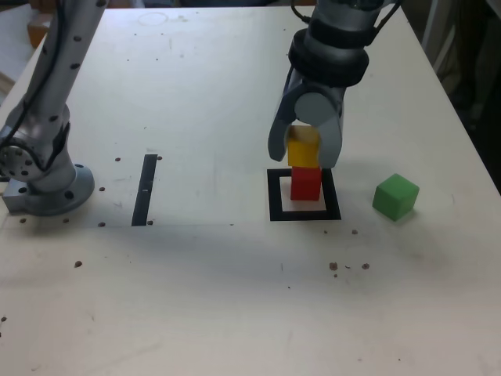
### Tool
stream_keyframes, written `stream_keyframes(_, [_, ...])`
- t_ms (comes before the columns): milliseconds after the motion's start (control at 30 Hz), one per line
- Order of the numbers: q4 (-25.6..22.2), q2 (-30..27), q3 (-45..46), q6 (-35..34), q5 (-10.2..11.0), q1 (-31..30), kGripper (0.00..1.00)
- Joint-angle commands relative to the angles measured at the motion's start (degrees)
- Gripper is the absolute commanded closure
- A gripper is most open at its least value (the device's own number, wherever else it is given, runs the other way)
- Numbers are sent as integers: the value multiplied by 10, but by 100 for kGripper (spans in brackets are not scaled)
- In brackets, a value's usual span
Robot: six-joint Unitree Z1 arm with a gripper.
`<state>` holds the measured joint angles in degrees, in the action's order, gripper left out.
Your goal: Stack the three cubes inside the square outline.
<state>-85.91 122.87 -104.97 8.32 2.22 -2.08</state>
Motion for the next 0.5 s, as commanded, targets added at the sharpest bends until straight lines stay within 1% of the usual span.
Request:
stream_keyframes(0, [1,4,2,-2,-1,-3,86])
stream_keyframes(133, [2,7,2,-3,-1,-4,85])
stream_keyframes(333, [3,15,1,-4,-1,-6,79])
stream_keyframes(467, [4,19,0,-4,0,-6,78])
